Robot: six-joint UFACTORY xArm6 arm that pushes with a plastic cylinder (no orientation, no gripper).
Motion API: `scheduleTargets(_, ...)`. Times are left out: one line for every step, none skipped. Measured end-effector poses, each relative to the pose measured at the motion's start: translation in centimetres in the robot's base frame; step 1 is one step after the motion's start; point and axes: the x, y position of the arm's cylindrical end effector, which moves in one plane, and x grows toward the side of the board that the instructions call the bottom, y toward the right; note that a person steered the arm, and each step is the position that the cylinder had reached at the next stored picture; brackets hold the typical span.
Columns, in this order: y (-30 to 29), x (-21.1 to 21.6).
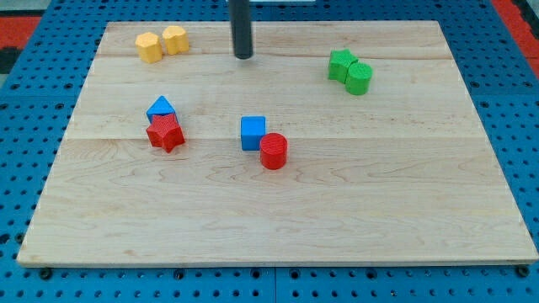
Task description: Move your arm to the right of the green star
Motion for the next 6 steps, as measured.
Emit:
scheduleTargets(0.4, 3.8)
scheduleTargets(1.0, 7.4)
scheduleTargets(4.2, 10.1)
scheduleTargets(15.0, 10.3)
scheduleTargets(22.2, 8.2)
scheduleTargets(15.3, 0.1)
